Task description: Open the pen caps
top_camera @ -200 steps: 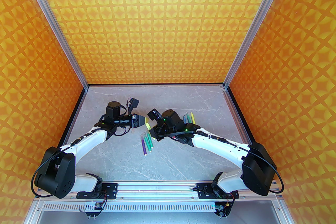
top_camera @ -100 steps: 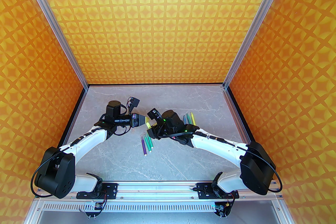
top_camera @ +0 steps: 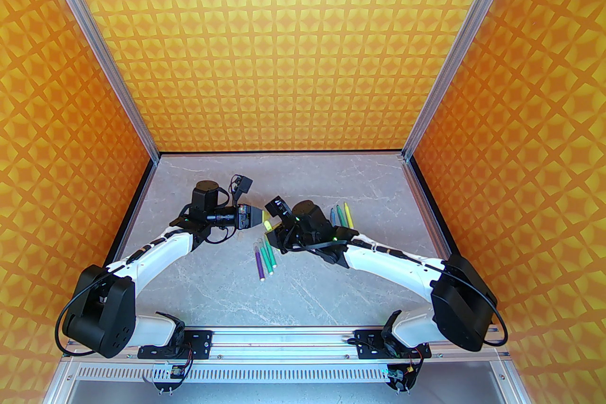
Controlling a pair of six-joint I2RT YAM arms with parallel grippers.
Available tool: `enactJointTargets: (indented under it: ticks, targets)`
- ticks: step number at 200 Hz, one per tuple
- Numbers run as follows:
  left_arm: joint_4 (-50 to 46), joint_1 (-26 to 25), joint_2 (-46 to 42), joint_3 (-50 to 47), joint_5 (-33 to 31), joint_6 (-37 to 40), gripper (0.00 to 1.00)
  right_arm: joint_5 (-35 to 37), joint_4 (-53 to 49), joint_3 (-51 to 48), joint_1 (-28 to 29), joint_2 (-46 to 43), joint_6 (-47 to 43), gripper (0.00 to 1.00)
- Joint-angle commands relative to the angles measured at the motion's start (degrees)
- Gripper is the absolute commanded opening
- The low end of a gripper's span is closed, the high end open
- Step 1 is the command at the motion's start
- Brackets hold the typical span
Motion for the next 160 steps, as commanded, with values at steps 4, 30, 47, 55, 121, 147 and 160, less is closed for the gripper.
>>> enactJointTargets:
  ticks: [4, 30, 47, 55, 121, 147, 160]
  targets:
    - [2.4, 3.3, 0.1, 3.2, -1.4, -3.1, 0.00, 0.9, -3.3, -4.6, -0.2, -2.0, -0.3, 0.00]
    - [2.4, 5.1, 0.2, 4.2, -1.9, -4.1, 0.00, 1.1, -2.4, -7.7, -0.1, -3.0, 0.1, 0.00]
    - [2.2, 5.7, 0.2, 4.8, -2.0, -4.6, 0.00, 1.3, -1.9, -8.9, -0.2, -3.2, 0.3, 0.00]
    - [2.2, 6.0, 0.0, 4.9, -2.1, -4.8, 0.00, 1.4, -1.6, -9.4, -0.1, -3.4, 0.4, 0.00]
    - [-24.7, 10.6, -1.9, 11.2, -25.5, 8.4, 0.00, 17.9, -7.8, -5.5, -0.6, -0.6, 2.0, 0.00]
    - [-35.5, 11.2, 0.3, 14.8, -43.3, 12.9, 0.00, 22.9, -11.3, -1.5, -0.8, 4.0, 3.0, 0.00]
    - [-37.9, 11.8, 1.7, 15.5, -47.4, 14.0, 0.00, 24.9, -13.0, 0.7, -1.0, 6.6, 3.5, 0.00]
